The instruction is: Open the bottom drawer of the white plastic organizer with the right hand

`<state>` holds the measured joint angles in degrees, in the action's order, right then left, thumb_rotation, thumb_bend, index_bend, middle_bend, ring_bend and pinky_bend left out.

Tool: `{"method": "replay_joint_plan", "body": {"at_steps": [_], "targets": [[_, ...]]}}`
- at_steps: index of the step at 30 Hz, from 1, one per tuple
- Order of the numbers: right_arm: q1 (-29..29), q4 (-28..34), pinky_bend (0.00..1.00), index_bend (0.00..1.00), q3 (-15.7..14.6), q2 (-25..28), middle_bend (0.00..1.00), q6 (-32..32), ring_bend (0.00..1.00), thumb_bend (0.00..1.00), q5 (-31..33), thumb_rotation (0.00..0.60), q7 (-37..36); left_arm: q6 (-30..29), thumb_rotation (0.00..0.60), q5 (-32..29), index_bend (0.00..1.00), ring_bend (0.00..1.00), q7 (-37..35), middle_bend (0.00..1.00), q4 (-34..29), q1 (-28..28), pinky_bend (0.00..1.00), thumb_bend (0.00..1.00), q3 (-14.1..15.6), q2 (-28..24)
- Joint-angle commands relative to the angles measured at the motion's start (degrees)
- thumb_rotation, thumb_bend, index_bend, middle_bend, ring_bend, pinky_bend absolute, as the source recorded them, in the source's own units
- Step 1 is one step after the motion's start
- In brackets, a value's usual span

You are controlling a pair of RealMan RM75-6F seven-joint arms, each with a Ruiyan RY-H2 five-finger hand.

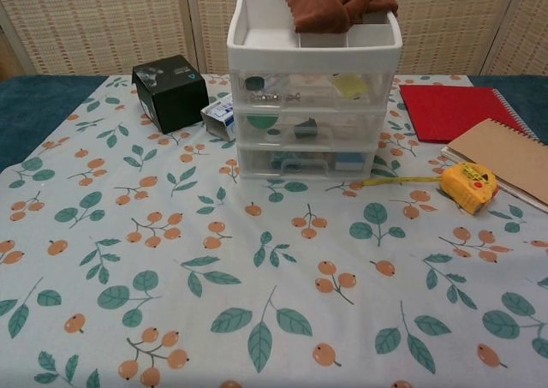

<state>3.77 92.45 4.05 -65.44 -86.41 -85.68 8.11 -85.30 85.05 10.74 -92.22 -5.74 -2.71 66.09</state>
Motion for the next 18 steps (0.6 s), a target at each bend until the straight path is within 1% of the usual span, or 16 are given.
{"method": "replay_joint_plan", "body": {"at_steps": [1,18], "targets": [[0.02,0.25,0.37,0.27,-0.08,0.11,0.32,0.22,0.29,0.23,0.07,0.6,-0.09,0.11,0.6,0.13,0.24,0.21,0.13,0.19,-0.01,-0.14,0.14,0.23,-0.02,0.01],[0.12,1.49,0.37,0.27,-0.22,0.1,0.32,0.21,0.29,0.24,-0.59,0.6,-0.11,0.31,0.6,0.32,0.25,0.21,-0.31,0.19,0.25,-0.5,0.14,0.23,-0.09,0.23]]}}
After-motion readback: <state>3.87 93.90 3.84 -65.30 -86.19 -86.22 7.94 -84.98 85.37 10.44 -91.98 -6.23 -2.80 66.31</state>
